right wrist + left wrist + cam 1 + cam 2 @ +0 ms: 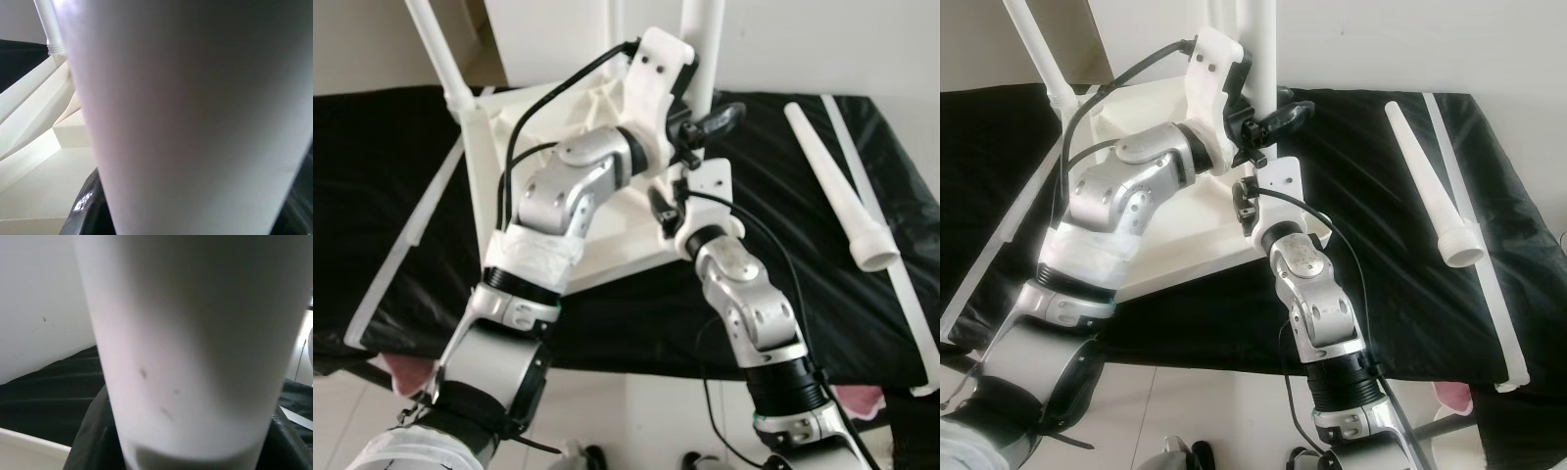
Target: Building children table
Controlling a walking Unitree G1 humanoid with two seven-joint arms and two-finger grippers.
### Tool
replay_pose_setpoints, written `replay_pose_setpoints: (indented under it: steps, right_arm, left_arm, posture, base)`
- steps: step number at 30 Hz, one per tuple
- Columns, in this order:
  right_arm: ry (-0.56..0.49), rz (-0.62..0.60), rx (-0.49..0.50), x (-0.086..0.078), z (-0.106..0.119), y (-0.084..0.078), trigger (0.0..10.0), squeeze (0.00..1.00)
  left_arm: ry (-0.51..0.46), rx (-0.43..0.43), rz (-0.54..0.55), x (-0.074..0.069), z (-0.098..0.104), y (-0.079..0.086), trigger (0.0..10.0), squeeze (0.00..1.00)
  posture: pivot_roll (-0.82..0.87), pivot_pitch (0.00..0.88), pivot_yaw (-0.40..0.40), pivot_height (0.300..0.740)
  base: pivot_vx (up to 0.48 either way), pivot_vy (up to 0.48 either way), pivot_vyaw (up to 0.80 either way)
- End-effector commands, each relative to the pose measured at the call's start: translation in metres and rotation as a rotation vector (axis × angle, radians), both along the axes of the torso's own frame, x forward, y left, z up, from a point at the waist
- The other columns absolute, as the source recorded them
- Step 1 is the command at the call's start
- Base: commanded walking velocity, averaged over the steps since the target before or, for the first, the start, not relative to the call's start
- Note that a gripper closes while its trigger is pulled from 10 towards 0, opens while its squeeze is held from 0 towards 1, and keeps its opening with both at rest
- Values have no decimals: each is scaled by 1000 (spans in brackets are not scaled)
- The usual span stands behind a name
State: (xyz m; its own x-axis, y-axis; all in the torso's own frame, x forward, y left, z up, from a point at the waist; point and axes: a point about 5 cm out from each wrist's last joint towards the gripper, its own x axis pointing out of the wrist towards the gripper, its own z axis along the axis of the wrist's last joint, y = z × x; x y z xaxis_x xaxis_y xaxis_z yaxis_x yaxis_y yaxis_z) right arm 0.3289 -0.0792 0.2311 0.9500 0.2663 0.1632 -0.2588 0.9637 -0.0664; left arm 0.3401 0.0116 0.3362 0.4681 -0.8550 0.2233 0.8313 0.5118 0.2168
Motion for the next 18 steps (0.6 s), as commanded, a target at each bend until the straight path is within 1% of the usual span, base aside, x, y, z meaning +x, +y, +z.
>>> replay_pose_setpoints:
  steps: [1, 11, 14, 15, 16, 18]
  right_arm:
    - [32, -138, 48, 6, -2, -27, 10000, 0]
    - [33, -140, 48, 6, -2, -28, 10000, 0]
    - [33, -139, 48, 6, -3, -27, 10000, 0]
    - [32, -139, 49, 6, -3, -27, 10000, 0]
    - [32, -139, 49, 6, -2, -27, 10000, 0]
    - [32, -139, 49, 6, -2, -27, 10000, 0]
  left_arm:
    - [-8, 12, -58, -6, -3, -1, 10000, 1000]
    - [-9, 12, -67, -8, -3, -1, 10000, 1000]
    - [-20, 26, -61, -8, -3, -1, 10000, 1000]
    - [-21, 29, -61, -9, -4, -2, 10000, 443]
    - [-23, 31, -61, -9, -4, -2, 10000, 75]
    - [-22, 30, -60, -9, -4, -2, 10000, 55]
  posture:
    - [-112, 143, 71, 740]
    - [-111, 143, 73, 740]
    - [-110, 141, 72, 740]
    - [-110, 141, 73, 740]
    - [-111, 140, 73, 740]
    - [-111, 140, 73, 740]
  base:
    - [0, 0, 0]
    - [0, 0, 0]
    - [0, 0, 0]
    - [0, 0, 0]
    - [0, 0, 0]
    - [0, 0, 0]
